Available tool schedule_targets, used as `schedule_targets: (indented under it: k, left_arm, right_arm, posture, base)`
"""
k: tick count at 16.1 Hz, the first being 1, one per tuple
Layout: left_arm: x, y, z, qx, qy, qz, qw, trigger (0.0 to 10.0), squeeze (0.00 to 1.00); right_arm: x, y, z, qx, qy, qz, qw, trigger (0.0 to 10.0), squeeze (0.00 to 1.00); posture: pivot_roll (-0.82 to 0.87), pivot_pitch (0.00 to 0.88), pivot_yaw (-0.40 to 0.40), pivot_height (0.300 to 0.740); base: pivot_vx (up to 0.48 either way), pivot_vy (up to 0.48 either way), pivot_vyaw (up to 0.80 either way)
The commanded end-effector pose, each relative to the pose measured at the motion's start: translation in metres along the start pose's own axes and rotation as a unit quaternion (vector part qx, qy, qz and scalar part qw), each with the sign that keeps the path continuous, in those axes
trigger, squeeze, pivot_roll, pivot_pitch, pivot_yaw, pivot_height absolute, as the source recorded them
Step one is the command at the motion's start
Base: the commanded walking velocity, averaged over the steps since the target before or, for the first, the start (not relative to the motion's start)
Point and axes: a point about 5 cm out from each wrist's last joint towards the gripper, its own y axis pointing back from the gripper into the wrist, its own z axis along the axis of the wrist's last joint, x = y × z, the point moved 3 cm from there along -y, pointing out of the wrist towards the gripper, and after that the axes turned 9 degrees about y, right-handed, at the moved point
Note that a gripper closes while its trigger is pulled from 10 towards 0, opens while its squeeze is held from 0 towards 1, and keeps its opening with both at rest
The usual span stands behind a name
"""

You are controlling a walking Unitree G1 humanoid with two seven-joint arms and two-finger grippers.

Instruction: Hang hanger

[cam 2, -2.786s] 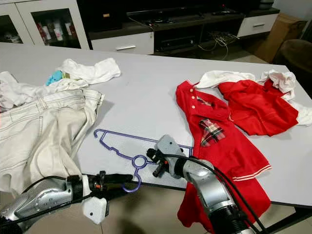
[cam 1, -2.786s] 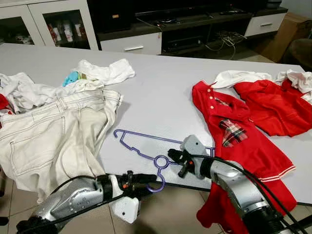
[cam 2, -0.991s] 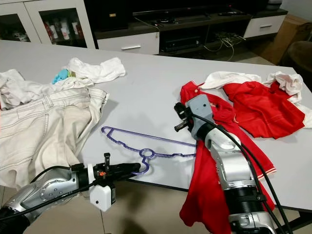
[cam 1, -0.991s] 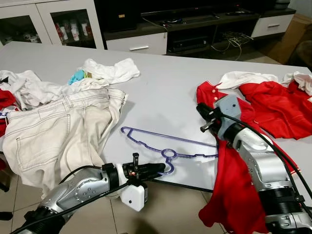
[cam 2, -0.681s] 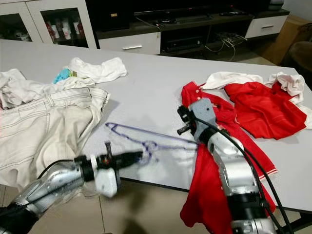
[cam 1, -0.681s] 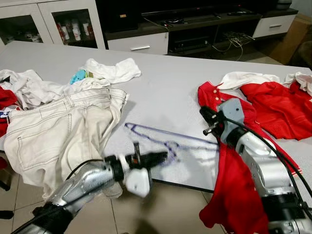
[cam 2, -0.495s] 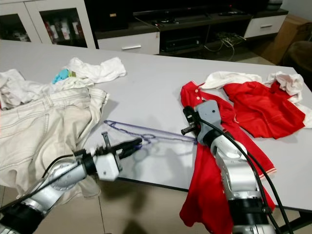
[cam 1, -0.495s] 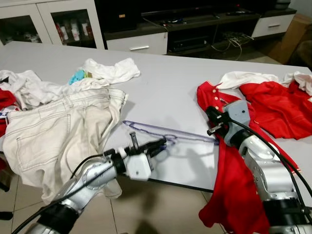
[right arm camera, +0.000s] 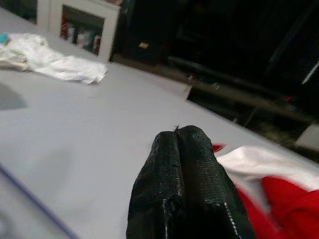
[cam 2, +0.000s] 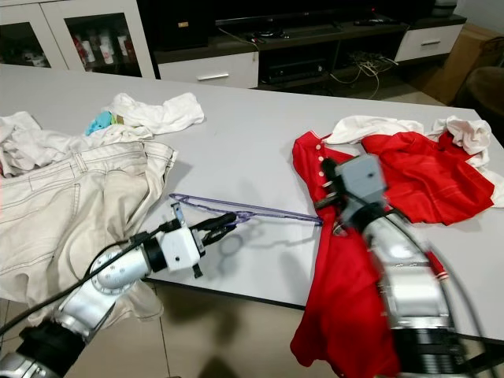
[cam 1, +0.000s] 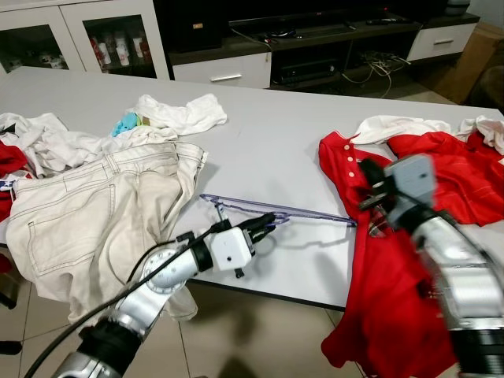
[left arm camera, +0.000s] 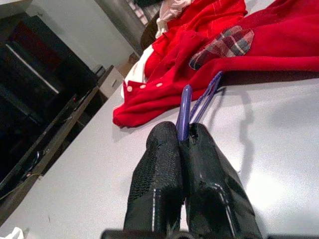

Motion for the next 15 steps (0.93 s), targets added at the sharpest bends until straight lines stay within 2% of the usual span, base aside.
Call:
schedule_targets:
  k: [1,3,4,5,6,7,8,9,13,15]
  left_arm:
    - [0.006,0.0,-0.001,0.002,0.006,0.006,1.0,10.0,0.0]
    - [0.006,-0.001,0.0,0.002,0.0,0.002,1.0,10.0,0.0]
    - [0.008,-0.003,0.0,0.0,-0.001,0.0,1.0,10.0,0.0]
    - [0.008,-0.003,0.001,-0.001,-0.001,-0.001,1.0,10.0,0.0]
    - [0.007,-0.004,0.002,-0.002,-0.003,-0.008,1.0,10.0,0.0]
    - [0.007,-0.004,0.002,-0.003,-0.003,-0.011,1.0,10.0,0.0]
    - [0.007,-0.006,0.004,-0.006,-0.006,-0.017,1.0,10.0,0.0]
    - [0.009,-0.008,0.006,-0.008,-0.008,-0.019,1.0,10.0,0.0]
    - [0.014,-0.008,0.01,-0.012,-0.015,-0.024,1.0,10.0,0.0]
    - [0.011,-0.006,0.01,-0.01,-0.019,-0.036,0.999,10.0,0.0]
  right_arm:
    - [-0.012,0.004,0.007,-0.014,0.014,-0.014,1.0,10.0,0.0]
    - [-0.018,0.006,0.012,-0.021,0.02,-0.001,1.0,10.0,0.0]
    - [-0.012,0.009,0.013,-0.022,0.031,0.037,0.999,10.0,0.0]
    - [-0.008,0.01,0.013,-0.023,0.034,0.05,0.998,10.0,0.0]
    - [0.007,0.012,0.013,-0.027,0.039,0.09,0.995,10.0,0.0]
    - [0.014,0.013,0.012,-0.027,0.042,0.105,0.993,10.0,0.0]
    - [0.032,0.014,0.01,-0.025,0.058,0.152,0.986,10.0,0.0]
    - [0.04,0.015,0.008,-0.023,0.071,0.172,0.982,10.0,0.0]
    - [0.06,0.019,-0.004,-0.008,0.126,0.224,0.966,10.0,0.0]
    - [0.067,0.016,-0.003,-0.012,0.123,0.232,0.965,10.0,0.0]
  posture:
    - [-0.1,0.0,0.015,0.74]
    - [-0.1,0.0,0.009,0.74]
    - [-0.1,0.0,0.005,0.74]
    - [-0.1,0.0,0.003,0.74]
    - [-0.1,0.0,0.002,0.74]
    - [-0.1,0.0,0.002,0.74]
    - [-0.09,0.0,-0.002,0.74]
    - [-0.09,0.0,-0.002,0.74]
    - [-0.09,0.0,-0.002,0.74]
    - [-0.1,0.0,0.013,0.74]
  base:
    - [0.0,0.0,0.0]
    - [0.0,0.0,0.0]
    - [0.0,0.0,0.0]
    - [0.0,0.0,0.0]
    - [0.0,0.0,0.0]
    - [0.0,0.0,0.0]
    - [0.0,0.0,0.0]
    - [0.0,0.0,0.0]
    - [0.0,0.0,0.0]
    - [0.0,0.0,0.0]
